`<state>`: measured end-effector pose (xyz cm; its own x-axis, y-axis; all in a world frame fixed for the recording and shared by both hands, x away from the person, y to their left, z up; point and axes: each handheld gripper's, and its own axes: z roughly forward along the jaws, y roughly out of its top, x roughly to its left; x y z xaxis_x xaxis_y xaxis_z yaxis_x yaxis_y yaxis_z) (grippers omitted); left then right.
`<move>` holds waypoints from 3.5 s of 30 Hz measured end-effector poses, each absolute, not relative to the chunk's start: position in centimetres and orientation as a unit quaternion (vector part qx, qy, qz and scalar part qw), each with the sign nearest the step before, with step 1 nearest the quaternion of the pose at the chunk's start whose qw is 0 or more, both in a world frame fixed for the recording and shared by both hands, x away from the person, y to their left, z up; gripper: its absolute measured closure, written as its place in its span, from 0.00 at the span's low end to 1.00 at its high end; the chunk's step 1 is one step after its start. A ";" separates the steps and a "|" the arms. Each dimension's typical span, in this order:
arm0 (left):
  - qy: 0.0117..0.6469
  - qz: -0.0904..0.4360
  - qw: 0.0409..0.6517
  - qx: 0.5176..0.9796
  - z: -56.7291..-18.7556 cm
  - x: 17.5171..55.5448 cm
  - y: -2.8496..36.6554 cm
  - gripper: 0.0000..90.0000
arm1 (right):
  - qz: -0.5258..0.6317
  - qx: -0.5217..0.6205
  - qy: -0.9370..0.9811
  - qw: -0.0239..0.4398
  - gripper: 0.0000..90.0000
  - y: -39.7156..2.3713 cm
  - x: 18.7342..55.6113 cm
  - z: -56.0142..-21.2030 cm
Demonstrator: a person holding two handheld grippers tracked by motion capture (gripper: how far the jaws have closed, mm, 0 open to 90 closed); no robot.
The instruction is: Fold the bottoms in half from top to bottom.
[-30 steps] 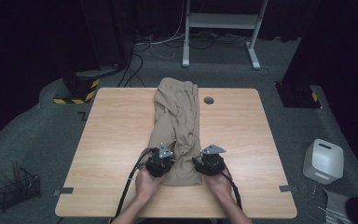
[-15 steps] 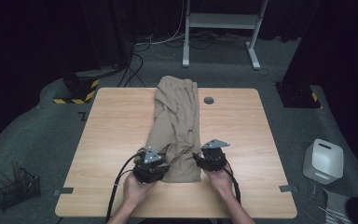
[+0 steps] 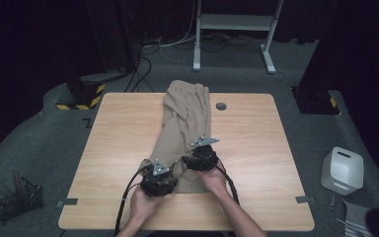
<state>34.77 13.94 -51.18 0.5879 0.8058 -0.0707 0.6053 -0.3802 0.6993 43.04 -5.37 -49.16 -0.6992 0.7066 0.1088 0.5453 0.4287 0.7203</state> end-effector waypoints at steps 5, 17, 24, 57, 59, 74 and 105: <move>0.429 0.124 0.357 0.821 -50.0 34.6 14.5 0.52 | 0.395 0.354 0.843 0.094 1.00 -6.3 43.0 -49.5; 0.437 0.143 0.354 0.814 -48.8 34.6 15.9 0.49 | 0.395 0.366 0.835 0.112 1.00 -10.7 41.5 -49.6; 0.447 0.132 0.365 0.806 -48.0 33.8 17.4 0.46 | 0.395 0.376 0.830 0.121 1.00 -12.2 41.3 -49.7; 0.519 0.101 0.375 0.761 -49.9 37.3 20.5 0.63 | 0.388 0.419 0.807 0.153 0.88 -15.4 40.9 -49.5; 0.510 0.096 0.373 0.769 -50.2 37.6 20.0 0.71 | 0.393 0.420 0.807 0.136 0.82 -15.2 40.2 -49.6; 0.474 0.097 0.367 0.795 -50.1 34.8 18.8 0.99 | 0.349 0.429 0.824 0.121 0.79 -13.5 39.9 -51.3; 0.496 0.111 0.325 0.798 -50.3 40.2 16.1 0.99 | 0.338 0.444 0.818 0.140 0.96 -17.9 39.9 -50.8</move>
